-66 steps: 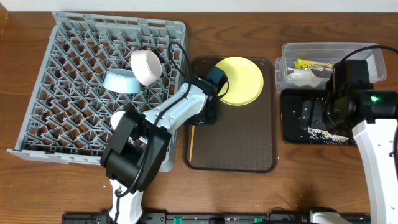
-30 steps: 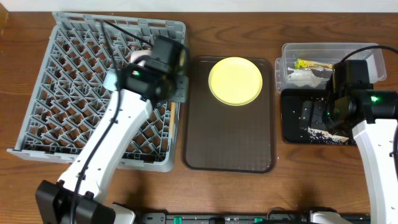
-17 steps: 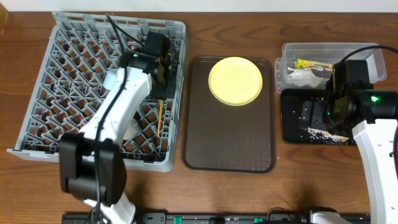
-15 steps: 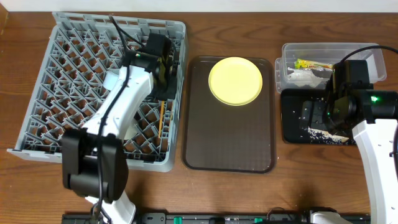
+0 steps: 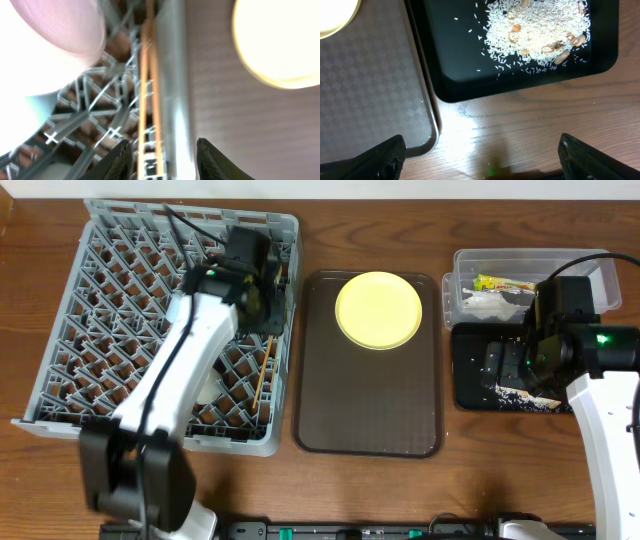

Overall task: Sort waste into correct bins and load items into the dishwasher
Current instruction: 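Reach the left gripper to the yellow plate and grasp its edge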

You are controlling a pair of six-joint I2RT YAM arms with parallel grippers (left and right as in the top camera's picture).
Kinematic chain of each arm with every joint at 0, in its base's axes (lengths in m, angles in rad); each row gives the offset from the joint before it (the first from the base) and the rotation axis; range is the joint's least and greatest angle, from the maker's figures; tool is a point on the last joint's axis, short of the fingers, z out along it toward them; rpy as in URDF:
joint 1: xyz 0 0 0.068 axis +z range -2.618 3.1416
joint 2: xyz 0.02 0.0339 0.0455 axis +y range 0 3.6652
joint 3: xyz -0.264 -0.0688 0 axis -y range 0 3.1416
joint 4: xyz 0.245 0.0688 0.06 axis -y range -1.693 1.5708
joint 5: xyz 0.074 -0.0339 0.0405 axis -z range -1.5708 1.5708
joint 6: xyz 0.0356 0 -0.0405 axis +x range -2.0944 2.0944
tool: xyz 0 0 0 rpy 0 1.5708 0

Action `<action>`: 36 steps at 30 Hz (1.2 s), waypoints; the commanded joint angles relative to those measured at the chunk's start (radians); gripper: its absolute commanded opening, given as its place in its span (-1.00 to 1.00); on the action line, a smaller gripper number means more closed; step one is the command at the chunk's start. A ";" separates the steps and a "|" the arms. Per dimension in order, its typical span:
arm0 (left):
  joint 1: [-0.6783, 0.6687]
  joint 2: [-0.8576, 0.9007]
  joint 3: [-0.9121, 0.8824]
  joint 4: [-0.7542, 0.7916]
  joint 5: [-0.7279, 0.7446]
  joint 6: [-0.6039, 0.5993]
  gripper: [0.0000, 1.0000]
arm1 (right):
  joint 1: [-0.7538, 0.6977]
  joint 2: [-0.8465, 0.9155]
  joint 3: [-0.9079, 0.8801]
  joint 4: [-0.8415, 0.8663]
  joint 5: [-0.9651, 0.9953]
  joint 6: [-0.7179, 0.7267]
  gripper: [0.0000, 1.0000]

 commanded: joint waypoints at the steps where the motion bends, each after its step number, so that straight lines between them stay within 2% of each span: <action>1: -0.063 -0.062 0.007 0.074 0.091 0.026 -0.03 | -0.004 -0.006 0.014 0.000 0.011 -0.010 0.91; 3: -0.108 -0.048 0.001 0.136 0.090 0.034 0.09 | -0.004 -0.006 0.014 -0.001 0.011 -0.010 0.90; 5: -0.156 -0.023 -0.011 0.219 0.090 0.033 0.10 | -0.004 -0.006 0.014 -0.001 0.010 -0.010 0.90; 7: -0.200 0.026 -0.014 0.304 0.090 0.033 -0.07 | -0.004 -0.006 0.014 -0.001 0.010 -0.010 0.90; 9: -0.245 0.106 -0.014 0.397 0.090 0.033 -0.45 | -0.004 -0.006 0.014 -0.001 0.010 -0.010 0.90; 12: -0.277 0.189 -0.014 0.455 0.090 0.032 -0.50 | -0.004 -0.006 0.014 -0.002 0.010 -0.010 0.90; 14: -0.301 0.272 -0.014 0.479 0.090 0.025 -0.63 | -0.004 -0.006 0.014 -0.001 0.010 -0.010 0.90; 16: -0.312 0.313 -0.014 0.478 0.090 0.025 -0.74 | -0.004 -0.006 0.014 -0.001 0.010 -0.010 0.91; 22: -0.317 0.376 -0.014 0.423 0.081 0.025 -0.80 | -0.004 -0.006 0.014 -0.004 0.010 -0.010 0.91; 26: -0.316 0.377 -0.020 0.299 0.017 0.025 -0.79 | -0.004 -0.006 0.014 -0.004 0.010 -0.010 0.90; 31: -0.316 0.376 -0.029 0.195 0.016 0.025 -0.88 | -0.004 -0.006 0.014 -0.005 0.011 -0.010 0.90; 36: -0.316 0.363 -0.028 0.082 0.016 0.025 -0.88 | -0.004 -0.006 0.014 -0.006 0.011 -0.010 0.90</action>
